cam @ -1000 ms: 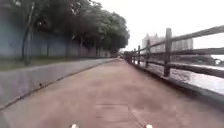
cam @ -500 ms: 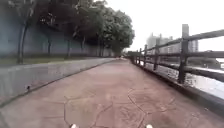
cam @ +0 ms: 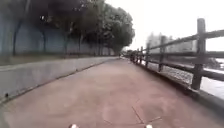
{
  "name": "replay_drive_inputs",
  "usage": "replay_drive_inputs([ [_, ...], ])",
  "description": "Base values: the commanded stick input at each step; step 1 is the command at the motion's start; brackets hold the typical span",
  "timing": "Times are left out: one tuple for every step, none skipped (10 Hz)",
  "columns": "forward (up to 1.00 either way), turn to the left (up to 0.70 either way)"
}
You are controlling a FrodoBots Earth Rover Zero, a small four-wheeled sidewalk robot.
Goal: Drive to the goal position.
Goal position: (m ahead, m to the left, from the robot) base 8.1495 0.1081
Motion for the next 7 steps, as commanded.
replay_drive_inputs([
  [1.0, -0.29],
  [1.0, 0.0],
  [1.0, 0.0],
  [1.0, 0.0],
  [1.0, 0.0],
  [1.0, 0.0],
  [1.0, 0.0],
])
